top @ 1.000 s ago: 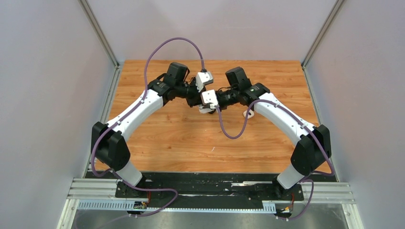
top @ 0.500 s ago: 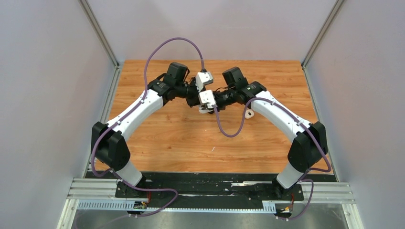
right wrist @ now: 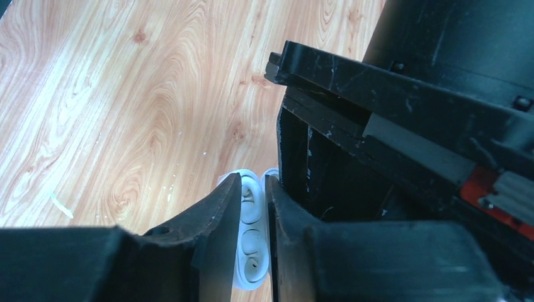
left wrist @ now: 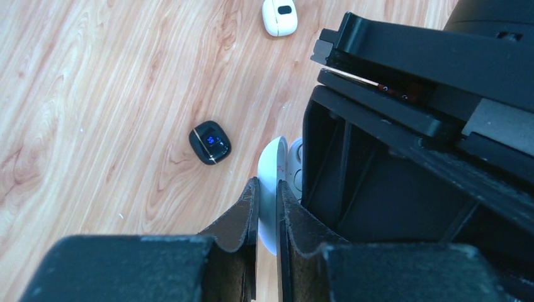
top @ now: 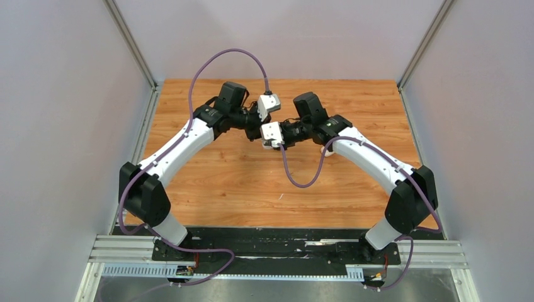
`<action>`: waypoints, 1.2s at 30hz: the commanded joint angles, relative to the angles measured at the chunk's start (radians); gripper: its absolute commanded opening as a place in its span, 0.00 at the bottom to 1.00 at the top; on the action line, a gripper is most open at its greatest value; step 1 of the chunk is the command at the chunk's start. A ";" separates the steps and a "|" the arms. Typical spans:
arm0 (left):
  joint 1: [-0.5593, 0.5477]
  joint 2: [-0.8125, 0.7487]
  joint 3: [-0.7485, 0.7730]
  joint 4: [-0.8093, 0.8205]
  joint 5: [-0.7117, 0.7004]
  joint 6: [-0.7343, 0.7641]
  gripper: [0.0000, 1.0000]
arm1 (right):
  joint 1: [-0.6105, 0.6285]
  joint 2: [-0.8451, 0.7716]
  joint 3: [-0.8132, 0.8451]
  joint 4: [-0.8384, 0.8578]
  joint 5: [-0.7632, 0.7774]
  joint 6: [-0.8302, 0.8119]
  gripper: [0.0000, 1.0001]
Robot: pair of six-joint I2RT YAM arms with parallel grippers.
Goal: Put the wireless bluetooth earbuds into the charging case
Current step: Place the earbud in the charging case.
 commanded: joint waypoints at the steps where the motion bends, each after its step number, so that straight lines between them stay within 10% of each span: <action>1: -0.008 -0.062 0.013 0.017 0.040 0.011 0.00 | 0.001 -0.044 -0.018 0.055 0.026 0.053 0.20; 5: -0.008 -0.059 0.021 0.018 0.040 0.013 0.00 | 0.001 -0.041 -0.015 0.050 0.020 0.065 0.12; 20: -0.008 -0.056 0.002 0.032 -0.009 0.016 0.00 | -0.055 -0.261 -0.096 0.111 -0.065 0.311 0.37; 26: -0.002 -0.077 -0.008 0.070 -0.022 0.000 0.00 | -0.180 -0.368 -0.218 0.161 -0.051 0.666 0.52; 36: -0.003 -0.174 -0.106 0.310 0.111 0.001 0.00 | -0.300 -0.085 -0.116 0.176 -0.362 0.901 0.56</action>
